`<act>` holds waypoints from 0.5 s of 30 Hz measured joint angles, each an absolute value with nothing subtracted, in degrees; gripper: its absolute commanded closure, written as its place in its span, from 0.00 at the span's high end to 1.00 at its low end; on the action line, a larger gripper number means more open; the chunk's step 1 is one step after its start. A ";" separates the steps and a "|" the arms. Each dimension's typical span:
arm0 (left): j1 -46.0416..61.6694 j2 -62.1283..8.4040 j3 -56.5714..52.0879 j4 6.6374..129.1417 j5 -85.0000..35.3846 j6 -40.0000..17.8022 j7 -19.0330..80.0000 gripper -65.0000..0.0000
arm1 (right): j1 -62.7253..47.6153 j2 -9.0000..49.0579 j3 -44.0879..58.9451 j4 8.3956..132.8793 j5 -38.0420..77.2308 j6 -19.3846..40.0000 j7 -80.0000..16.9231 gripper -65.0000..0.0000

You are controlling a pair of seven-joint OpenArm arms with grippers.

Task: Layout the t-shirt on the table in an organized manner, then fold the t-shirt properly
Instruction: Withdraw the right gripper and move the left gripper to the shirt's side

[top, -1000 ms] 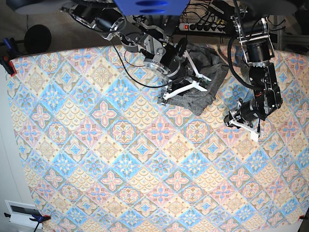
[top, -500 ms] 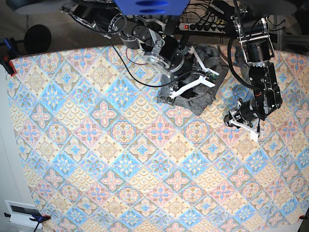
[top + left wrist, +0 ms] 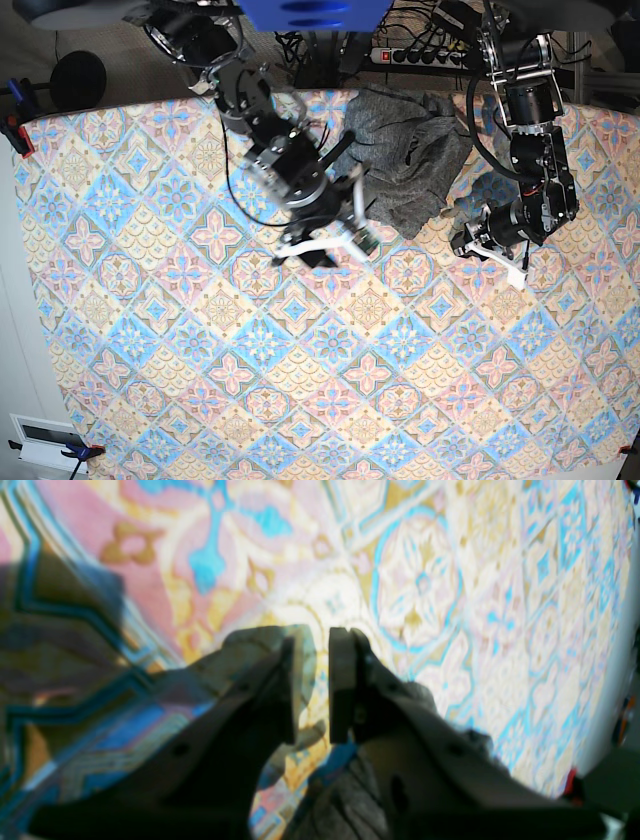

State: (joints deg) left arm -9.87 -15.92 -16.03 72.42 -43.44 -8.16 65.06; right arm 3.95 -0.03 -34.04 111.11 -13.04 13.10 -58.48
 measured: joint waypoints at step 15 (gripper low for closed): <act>-5.76 -27.07 -5.39 88.14 -43.70 -8.27 75.92 0.14 | 3.73 -0.62 -23.40 110.91 -13.08 12.86 -58.48 0.48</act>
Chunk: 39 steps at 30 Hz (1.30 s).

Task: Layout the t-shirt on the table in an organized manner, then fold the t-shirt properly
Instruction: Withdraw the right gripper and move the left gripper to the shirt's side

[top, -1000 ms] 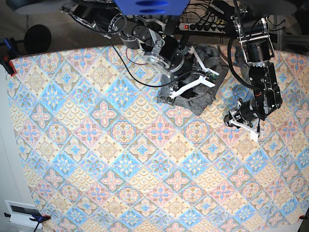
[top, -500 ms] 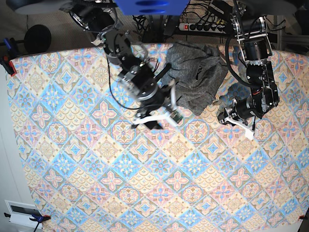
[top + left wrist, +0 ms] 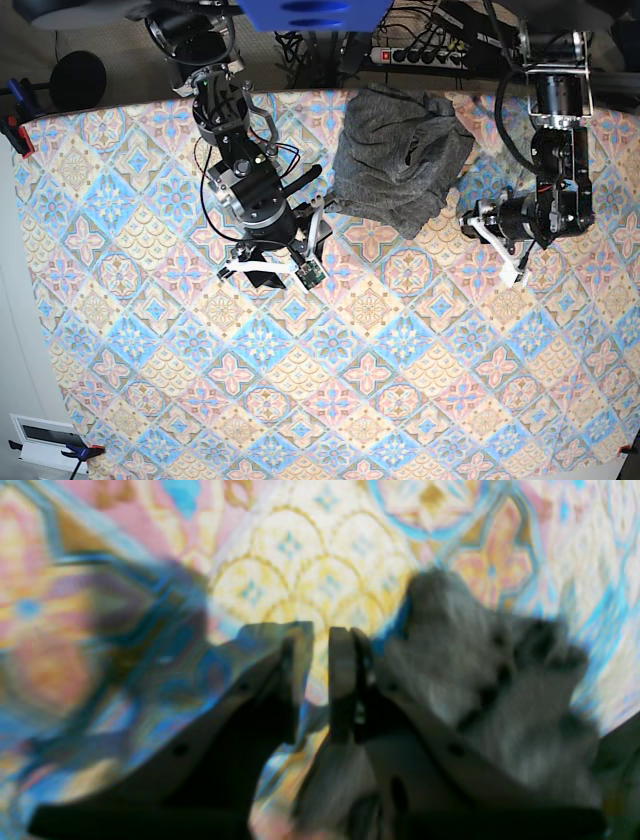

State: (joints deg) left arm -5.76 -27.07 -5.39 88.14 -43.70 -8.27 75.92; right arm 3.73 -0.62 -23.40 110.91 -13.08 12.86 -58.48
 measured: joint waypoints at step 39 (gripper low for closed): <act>1.89 -42.48 31.35 106.87 -27.33 -8.19 80.01 0.14 | 3.66 -0.60 -23.24 106.89 -13.06 12.91 -58.26 0.48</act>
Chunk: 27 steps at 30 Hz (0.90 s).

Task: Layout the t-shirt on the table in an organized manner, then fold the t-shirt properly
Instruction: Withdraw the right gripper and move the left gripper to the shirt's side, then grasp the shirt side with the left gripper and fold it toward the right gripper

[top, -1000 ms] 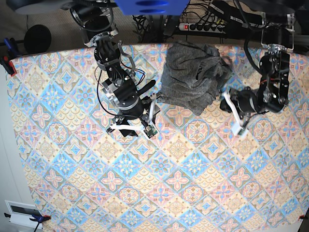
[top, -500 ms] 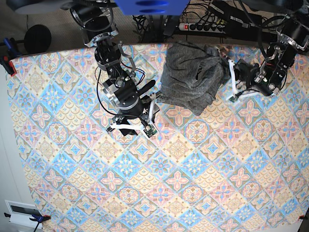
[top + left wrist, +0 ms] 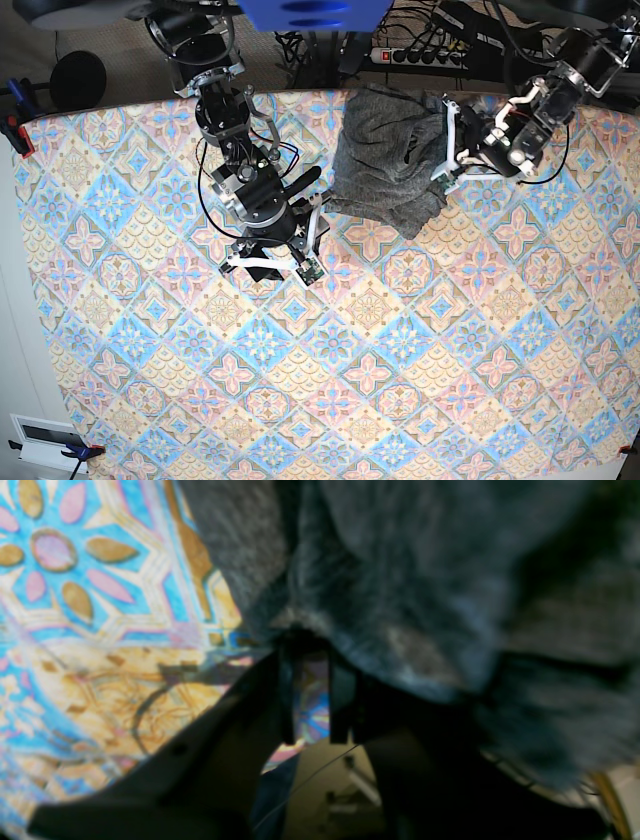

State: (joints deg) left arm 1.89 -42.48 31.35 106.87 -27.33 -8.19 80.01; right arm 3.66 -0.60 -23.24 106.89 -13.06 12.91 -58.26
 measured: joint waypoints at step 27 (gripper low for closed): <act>-13.41 -25.10 31.86 87.64 -4.95 -7.99 72.90 0.14 | 3.38 -0.62 -23.51 107.20 -13.04 12.91 -58.28 0.48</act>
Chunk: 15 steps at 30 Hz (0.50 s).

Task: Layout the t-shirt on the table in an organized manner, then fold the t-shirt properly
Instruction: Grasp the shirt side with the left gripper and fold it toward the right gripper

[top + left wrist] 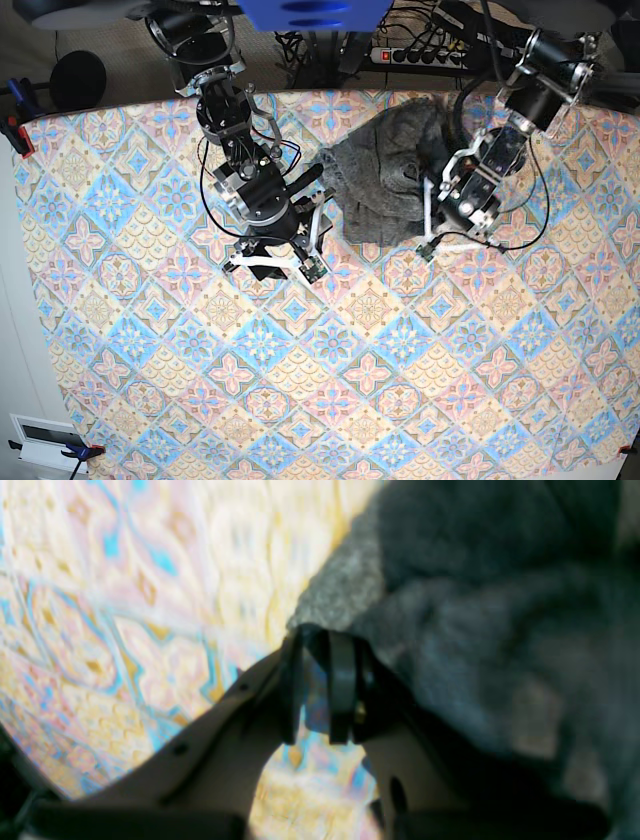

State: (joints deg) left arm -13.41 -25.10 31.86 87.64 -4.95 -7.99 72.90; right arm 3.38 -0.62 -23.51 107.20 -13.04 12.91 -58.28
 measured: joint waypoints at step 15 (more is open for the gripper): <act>-17.02 -12.86 31.57 82.76 -3.16 -7.79 71.37 0.14 | 3.33 -0.62 -23.22 107.22 -13.04 13.04 -58.28 0.48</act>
State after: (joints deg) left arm -17.02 -12.86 31.57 82.76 -3.16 -7.79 71.37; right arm 3.33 -0.62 -23.22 107.22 -13.04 13.04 -58.28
